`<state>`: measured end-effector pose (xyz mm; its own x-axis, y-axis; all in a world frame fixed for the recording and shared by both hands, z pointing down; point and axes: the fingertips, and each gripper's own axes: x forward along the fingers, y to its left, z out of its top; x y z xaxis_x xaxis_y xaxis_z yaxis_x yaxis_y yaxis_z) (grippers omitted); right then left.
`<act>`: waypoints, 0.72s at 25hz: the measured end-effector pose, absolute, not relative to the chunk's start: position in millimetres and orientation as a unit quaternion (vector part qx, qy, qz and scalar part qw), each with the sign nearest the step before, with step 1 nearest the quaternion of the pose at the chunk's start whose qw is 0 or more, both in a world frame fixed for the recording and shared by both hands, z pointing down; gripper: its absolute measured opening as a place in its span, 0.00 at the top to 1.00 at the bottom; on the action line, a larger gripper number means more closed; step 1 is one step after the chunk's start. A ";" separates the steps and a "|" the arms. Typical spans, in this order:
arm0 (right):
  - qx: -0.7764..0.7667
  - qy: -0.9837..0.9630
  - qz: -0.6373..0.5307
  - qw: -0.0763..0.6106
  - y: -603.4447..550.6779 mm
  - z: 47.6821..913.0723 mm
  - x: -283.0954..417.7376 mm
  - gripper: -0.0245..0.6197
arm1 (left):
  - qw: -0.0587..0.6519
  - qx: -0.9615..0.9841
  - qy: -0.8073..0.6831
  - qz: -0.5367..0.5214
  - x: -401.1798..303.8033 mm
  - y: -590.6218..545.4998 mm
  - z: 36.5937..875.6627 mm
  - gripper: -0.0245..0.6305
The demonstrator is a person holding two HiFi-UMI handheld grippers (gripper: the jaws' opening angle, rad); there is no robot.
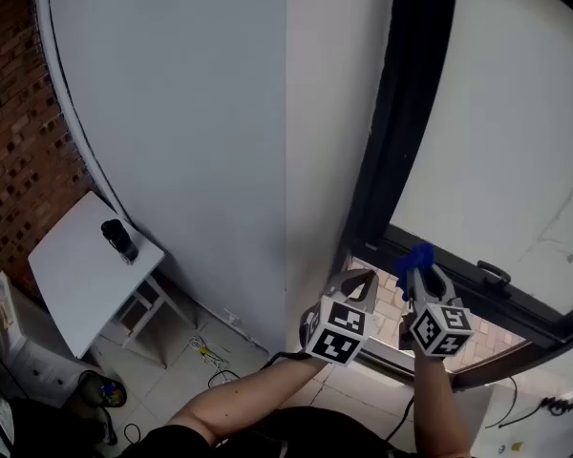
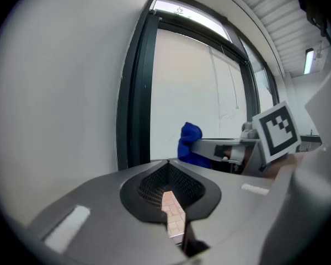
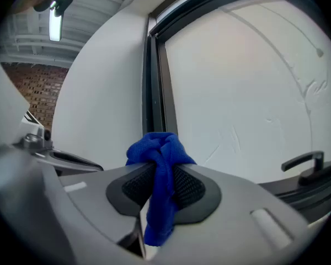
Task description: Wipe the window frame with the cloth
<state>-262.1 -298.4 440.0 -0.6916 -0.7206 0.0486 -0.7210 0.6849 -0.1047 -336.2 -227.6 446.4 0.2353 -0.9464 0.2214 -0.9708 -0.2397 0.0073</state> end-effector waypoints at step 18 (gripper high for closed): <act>0.385 -0.917 0.042 0.090 -357.5 562.6 -363.4 0.81 | 0.083 0.778 -0.609 0.126 -348.0 -205.3 472.9 0.97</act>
